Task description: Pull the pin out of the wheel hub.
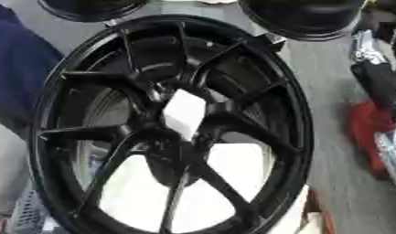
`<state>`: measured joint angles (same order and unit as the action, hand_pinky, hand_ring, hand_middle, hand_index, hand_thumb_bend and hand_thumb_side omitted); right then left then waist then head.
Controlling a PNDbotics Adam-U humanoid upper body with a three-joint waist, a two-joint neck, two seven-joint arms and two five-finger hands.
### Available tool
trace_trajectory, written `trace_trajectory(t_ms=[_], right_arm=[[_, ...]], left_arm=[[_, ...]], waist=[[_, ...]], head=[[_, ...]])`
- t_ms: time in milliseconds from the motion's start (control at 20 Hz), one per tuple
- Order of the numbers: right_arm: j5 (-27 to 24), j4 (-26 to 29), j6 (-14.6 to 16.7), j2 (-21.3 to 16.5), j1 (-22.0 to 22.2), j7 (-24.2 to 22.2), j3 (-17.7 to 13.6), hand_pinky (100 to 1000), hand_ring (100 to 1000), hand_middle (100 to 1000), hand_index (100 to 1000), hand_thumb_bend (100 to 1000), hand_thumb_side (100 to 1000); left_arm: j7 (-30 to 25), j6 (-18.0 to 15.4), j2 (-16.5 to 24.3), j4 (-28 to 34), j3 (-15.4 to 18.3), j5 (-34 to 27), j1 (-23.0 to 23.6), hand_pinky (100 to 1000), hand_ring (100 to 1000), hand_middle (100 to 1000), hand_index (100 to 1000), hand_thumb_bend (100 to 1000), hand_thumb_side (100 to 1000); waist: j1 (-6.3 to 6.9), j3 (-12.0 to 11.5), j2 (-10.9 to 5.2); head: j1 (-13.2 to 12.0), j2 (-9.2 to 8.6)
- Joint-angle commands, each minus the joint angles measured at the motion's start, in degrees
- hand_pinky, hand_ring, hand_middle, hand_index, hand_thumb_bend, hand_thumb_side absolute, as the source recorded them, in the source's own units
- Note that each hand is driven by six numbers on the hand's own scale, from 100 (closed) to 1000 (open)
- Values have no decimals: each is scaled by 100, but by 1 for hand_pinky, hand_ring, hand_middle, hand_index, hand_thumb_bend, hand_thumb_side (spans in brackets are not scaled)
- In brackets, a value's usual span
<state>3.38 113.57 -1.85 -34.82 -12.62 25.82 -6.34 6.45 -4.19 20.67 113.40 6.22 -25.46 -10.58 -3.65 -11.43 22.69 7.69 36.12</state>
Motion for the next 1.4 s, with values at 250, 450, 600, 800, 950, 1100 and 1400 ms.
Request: trace_trajectory(t_ms=[250,450,600,800,950,1100,1400], right_arm=[[-24,103,15,-198,-79,-39,-20,802,697,793,906,100,533],[-35,103,17,-189,-84,-36,-10,802,697,793,906,100,534],[-37,103,15,-190,-75,-26,-11,802,697,793,905,100,533],[-28,103,-4,-249,-97,-62,19,802,698,793,905,100,531],[2,103,-2,-336,-141,-125,52,803,701,794,904,100,527],[76,103,-2,-529,-204,-234,86,806,707,796,902,100,519],[298,103,-41,-1284,-444,-753,207,813,726,801,893,100,488]], left_arm=[[-33,-10,58,119,10,15,-58,969,525,648,808,203,932],[-38,5,37,119,2,21,-58,970,524,648,808,206,935],[-39,1,37,119,4,31,-59,969,524,648,808,207,934],[-47,9,42,119,-11,40,-64,970,523,647,808,207,937],[-57,18,46,119,-22,47,-63,969,522,646,809,207,936],[-64,13,55,119,-26,51,-55,969,522,646,808,207,937],[-52,36,56,119,-18,59,15,969,522,645,808,210,933]], waist=[[5,-12,-57],[4,-6,-32],[3,-5,-18],[-2,1,4],[1,9,6],[6,17,-3],[18,85,-96]], head=[[23,-20],[57,-24],[62,-11],[72,10],[73,11],[59,41],[57,124]])
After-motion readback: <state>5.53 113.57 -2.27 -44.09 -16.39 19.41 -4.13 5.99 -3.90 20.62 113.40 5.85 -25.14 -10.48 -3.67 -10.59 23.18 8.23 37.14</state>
